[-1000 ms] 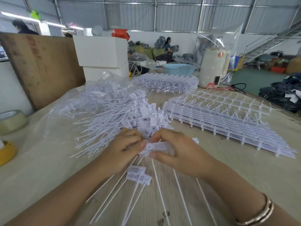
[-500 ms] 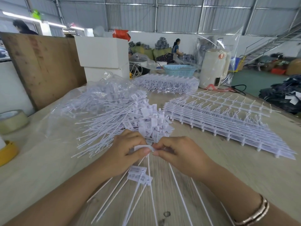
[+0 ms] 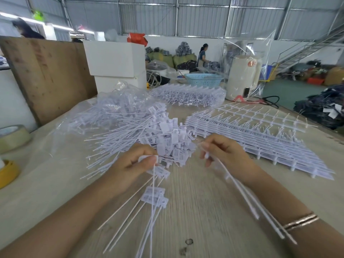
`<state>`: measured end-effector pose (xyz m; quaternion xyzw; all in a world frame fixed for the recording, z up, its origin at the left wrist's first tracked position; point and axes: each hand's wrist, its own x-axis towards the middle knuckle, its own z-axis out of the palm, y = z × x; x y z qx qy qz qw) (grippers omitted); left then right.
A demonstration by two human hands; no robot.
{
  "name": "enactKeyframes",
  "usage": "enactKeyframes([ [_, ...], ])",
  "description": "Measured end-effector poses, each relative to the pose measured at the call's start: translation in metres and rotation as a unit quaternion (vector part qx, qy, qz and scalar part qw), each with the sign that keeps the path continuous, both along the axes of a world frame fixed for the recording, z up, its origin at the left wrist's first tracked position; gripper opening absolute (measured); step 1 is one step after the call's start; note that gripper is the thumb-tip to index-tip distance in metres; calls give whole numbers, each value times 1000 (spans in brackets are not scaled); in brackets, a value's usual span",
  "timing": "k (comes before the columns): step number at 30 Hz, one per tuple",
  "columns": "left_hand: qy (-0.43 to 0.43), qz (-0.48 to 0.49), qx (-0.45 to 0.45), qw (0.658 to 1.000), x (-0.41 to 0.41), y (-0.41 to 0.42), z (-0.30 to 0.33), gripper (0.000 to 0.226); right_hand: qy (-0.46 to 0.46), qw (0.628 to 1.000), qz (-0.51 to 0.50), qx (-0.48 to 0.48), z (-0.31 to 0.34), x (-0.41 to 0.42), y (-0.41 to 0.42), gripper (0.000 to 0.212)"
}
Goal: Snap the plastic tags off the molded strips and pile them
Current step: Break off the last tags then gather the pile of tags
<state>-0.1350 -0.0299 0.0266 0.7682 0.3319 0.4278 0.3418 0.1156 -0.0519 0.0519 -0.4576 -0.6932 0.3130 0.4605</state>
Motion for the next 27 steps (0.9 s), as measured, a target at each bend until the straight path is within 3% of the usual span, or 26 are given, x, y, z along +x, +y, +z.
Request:
enactKeyframes([
  [2,55,25,50,997,-3,5,-1,27,-68,997,-28,6,-3,9,0,2],
  [5,214,45,162,962,5,9,-7,34,-204,977,-27,55,-8,-7,-1,17],
  [9,277,100,202,934,6,11,-8,42,-277,956,6,100,-10,-31,-5,25],
  [15,197,82,154,965,16,1,-6,52,-264,957,20,121,-8,-46,-11,37],
  [20,129,32,103,986,25,-2,-3,23,-263,954,38,138,-9,-53,-10,34],
  [23,68,24,69,995,22,3,-4,22,-270,949,42,156,-1,-39,-9,33],
  [27,77,21,52,995,16,7,-7,30,-287,948,23,139,-1,-28,-9,23],
])
